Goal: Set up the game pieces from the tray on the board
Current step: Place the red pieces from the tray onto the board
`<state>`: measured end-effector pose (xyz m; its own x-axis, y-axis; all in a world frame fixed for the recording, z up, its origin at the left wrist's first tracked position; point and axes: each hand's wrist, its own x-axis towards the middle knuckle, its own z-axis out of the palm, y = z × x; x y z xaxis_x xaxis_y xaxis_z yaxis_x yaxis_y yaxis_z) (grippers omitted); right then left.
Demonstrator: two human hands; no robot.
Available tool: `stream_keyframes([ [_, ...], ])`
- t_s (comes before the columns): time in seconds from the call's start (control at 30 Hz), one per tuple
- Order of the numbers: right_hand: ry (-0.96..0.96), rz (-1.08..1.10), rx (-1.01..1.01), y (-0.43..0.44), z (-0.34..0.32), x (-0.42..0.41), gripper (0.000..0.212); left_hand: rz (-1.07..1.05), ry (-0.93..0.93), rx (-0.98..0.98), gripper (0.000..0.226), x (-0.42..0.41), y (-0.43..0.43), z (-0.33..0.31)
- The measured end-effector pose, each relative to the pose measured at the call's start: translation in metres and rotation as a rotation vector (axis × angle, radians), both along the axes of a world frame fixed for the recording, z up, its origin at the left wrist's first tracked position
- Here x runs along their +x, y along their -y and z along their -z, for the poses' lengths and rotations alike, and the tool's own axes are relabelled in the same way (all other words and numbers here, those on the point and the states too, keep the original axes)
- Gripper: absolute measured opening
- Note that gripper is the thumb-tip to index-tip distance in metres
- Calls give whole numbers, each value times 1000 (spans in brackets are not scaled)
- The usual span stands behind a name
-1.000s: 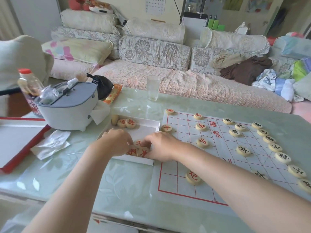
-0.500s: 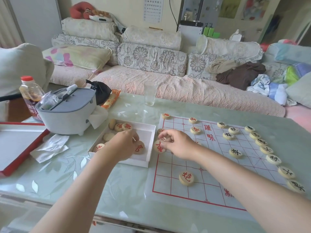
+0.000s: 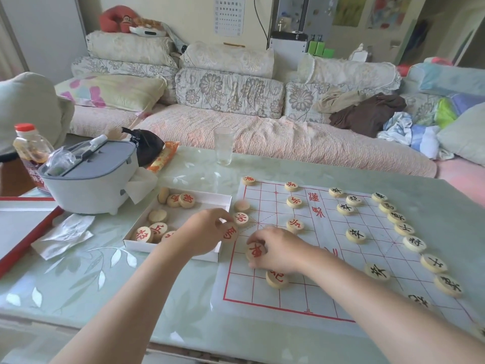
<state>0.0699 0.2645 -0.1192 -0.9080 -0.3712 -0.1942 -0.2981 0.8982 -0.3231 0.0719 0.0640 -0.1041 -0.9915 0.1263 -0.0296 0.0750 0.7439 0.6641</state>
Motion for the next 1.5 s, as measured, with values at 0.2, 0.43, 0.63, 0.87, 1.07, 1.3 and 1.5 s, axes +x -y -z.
stream_keyframes([
  [0.2,-57,-33,9,7,-1,-2,56,-7,16,0,18,-8,-3,0],
  [0.43,-77,-125,-156,21,-14,38,38,-21,3,22,17,-2,5,0],
  [0.63,-77,-237,-107,30,-7,63,31,-41,-17,54,13,12,11,1],
  [0.87,-113,-136,-271,24,-3,58,22,-58,1,271,16,33,19,2],
  [1.07,-275,-25,-512,25,2,43,35,-114,117,453,22,39,14,1],
  [1.3,-361,-27,-572,29,7,41,28,-79,189,569,16,43,3,0],
  [1.5,-163,-31,-305,21,9,40,25,1,-267,-354,19,42,33,23],
])
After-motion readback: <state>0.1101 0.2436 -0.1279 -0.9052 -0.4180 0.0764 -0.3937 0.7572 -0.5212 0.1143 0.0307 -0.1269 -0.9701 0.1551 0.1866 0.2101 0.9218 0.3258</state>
